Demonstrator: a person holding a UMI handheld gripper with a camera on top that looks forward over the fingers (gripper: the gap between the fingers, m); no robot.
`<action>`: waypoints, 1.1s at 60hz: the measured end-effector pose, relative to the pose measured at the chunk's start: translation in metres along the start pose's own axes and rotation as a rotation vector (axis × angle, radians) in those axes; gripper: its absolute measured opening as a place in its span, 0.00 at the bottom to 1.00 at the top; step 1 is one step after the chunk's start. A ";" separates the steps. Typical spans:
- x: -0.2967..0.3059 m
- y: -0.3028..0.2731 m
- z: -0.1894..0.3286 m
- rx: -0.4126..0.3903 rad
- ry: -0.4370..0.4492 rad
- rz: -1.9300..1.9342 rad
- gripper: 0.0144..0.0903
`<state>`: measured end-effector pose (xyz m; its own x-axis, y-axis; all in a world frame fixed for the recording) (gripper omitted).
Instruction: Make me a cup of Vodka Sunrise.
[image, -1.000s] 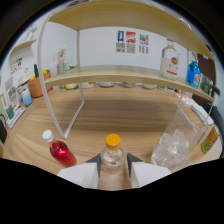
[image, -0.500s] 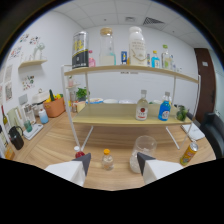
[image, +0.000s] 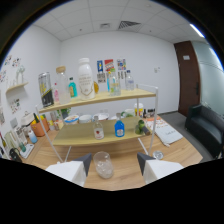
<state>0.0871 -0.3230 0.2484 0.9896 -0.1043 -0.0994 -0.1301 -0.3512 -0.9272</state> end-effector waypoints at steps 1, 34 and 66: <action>0.002 -0.008 0.001 0.007 0.001 -0.002 0.94; 0.005 -0.192 0.129 0.184 -0.057 -0.105 0.86; -0.001 -0.196 0.162 0.154 -0.066 -0.097 0.28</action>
<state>0.1220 -0.1029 0.3719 0.9996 -0.0134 -0.0255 -0.0278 -0.2095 -0.9774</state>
